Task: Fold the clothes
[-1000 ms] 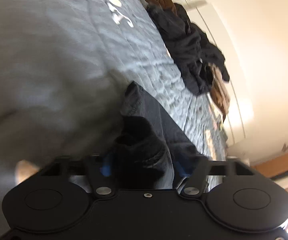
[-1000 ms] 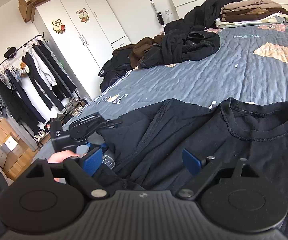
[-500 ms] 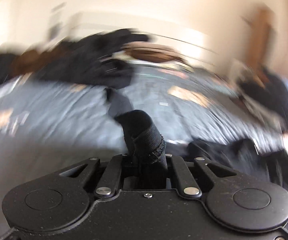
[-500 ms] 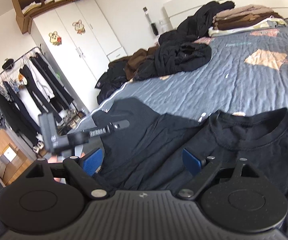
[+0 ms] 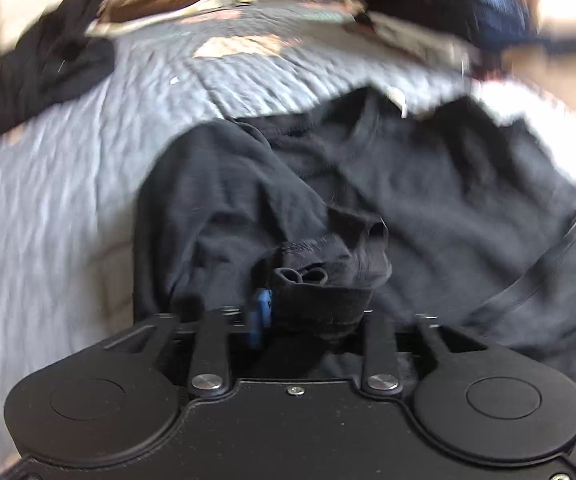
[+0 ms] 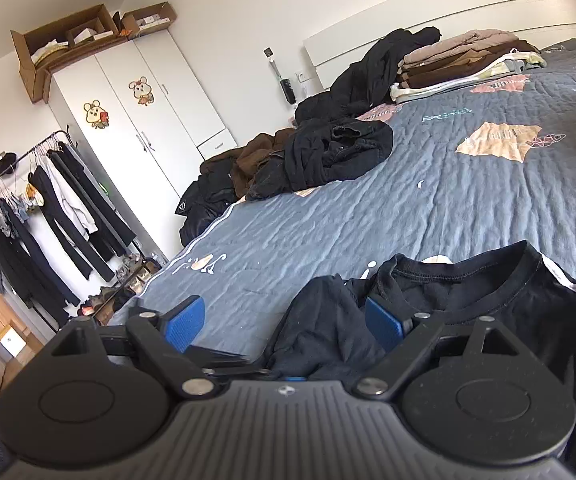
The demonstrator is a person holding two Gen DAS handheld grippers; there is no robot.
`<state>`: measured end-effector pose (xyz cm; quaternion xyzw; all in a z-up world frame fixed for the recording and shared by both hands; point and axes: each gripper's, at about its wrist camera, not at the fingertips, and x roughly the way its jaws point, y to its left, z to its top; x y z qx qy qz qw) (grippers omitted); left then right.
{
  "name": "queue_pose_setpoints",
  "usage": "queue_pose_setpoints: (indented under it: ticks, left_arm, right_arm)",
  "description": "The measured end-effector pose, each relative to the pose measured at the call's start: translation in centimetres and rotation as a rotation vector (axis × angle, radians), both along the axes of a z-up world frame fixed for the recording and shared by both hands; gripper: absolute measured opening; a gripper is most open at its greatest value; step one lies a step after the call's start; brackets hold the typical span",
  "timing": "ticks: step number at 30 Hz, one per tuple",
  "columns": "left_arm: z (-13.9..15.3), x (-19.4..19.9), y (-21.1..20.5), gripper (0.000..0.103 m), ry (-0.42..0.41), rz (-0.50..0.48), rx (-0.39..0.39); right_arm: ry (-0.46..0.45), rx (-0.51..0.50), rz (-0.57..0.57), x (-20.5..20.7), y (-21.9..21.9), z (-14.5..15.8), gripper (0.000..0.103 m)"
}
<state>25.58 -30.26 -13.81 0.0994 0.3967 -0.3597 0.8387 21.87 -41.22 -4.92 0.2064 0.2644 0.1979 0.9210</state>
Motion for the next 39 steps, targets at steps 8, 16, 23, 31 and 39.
queue_pose_setpoints:
  ticks: [8, 16, 23, 31, 39]
  left_arm:
    - [5.4, -1.4, 5.7, 0.079, -0.078, 0.092, -0.274]
    - [-0.2, -2.0, 2.9, 0.049, -0.039, 0.076, -0.150]
    - [-1.5, -5.3, -0.7, 0.049, -0.214, 0.018, 0.071]
    - [-3.0, -6.4, -1.3, 0.033, -0.263, 0.011, 0.206]
    - [-2.3, -6.6, -0.7, 0.036, -0.258, 0.018, 0.240]
  right_arm:
    - [0.028, -0.029, -0.017, 1.0, 0.4, -1.1, 0.087]
    - [0.124, -0.189, 0.102, 4.7, 2.8, -3.8, 0.087]
    - [0.218, -0.279, 0.131, 4.3, 3.9, -7.8, 0.087]
    - [0.202, -0.467, 0.141, 4.2, 5.4, -9.1, 0.087]
    - [0.171, -0.684, 0.190, 3.7, 6.7, -10.3, 0.087]
